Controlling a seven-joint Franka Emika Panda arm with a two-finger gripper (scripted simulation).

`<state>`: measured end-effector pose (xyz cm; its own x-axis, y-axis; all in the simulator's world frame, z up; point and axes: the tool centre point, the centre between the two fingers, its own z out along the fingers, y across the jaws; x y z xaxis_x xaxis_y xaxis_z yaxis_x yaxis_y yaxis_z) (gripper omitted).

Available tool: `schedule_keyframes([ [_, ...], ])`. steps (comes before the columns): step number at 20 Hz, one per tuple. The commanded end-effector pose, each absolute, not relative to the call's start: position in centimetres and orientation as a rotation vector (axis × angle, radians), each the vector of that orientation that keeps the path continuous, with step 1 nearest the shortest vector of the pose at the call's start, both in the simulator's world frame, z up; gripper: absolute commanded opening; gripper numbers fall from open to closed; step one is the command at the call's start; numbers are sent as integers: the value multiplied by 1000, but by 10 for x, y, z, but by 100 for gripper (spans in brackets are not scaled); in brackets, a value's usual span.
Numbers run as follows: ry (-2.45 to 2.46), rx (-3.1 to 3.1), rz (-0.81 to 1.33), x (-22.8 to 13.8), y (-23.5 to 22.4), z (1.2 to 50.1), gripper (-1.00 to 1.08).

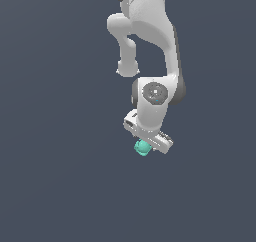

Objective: Pick up the object and move it to a goal position.

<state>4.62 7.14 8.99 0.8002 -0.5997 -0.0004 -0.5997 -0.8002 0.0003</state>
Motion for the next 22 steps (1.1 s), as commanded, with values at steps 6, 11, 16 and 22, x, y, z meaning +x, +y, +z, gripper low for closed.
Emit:
schedule_keyframes([
  [6, -995, 2980, -1, 46, 71, 81, 100],
  [11, -998, 2979, 0, 45, 71, 55, 100],
  [16, -999, 2978, 0, 45, 72, 40, 100],
  [22, -999, 2978, 0, 46, 72, 40, -100],
])
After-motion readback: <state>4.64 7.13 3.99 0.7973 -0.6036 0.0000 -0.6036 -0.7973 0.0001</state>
